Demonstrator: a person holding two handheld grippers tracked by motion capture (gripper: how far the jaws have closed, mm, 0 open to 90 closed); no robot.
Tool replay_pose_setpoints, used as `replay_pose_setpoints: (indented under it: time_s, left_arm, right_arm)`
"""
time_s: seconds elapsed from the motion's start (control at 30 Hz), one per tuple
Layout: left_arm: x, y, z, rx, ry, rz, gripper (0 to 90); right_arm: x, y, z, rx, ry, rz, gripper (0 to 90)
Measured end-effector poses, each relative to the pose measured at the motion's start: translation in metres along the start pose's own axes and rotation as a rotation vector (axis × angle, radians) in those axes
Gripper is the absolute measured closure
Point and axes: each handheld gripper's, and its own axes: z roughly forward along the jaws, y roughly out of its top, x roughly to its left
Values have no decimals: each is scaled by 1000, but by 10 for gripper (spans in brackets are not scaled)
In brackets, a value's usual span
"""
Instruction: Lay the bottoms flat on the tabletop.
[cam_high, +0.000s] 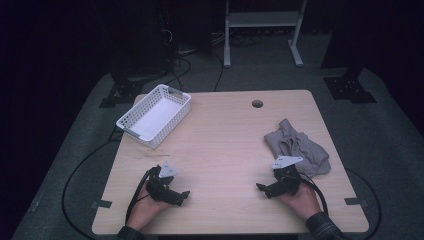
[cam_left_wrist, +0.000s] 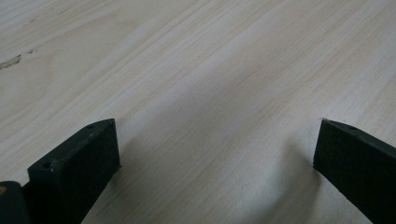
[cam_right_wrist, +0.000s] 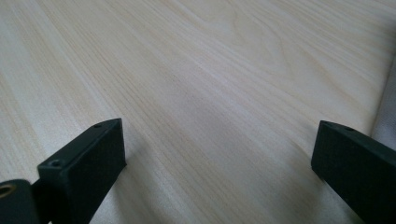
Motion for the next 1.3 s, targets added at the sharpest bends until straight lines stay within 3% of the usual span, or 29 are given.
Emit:
replay_pose_setpoints:
  time_s: [0.17,0.27,0.43,0.5,0.57,0.9,1.17,1.3]
  left_arm:
    - [1,-9,1,-73,-16,39,0]
    - [0,-9,1,-70,-34,59,0]
    - [0,-8,1,-70,-34,57,0]
    - [0,-8,1,-69,-34,58,0]
    - [0,-8,1,-69,-34,58,0]
    - [1,-8,2,-70,-31,56,0]
    - [1,-7,2,-68,-33,59,0]
    - [1,-7,2,-68,-35,62,0]
  right_arm:
    - [0,0,0,-1,1,-3,23]
    - [0,1,0,6,-5,4,27]
    - [-1,2,0,21,-5,0,32]
    - [-1,4,-4,36,7,6,119]
    - [-2,6,-8,30,30,19,141]
    - [-2,20,-33,5,-21,4,298]
    - [-11,28,-49,-16,-73,-5,337]
    - [-20,31,-58,-34,-94,14,346]
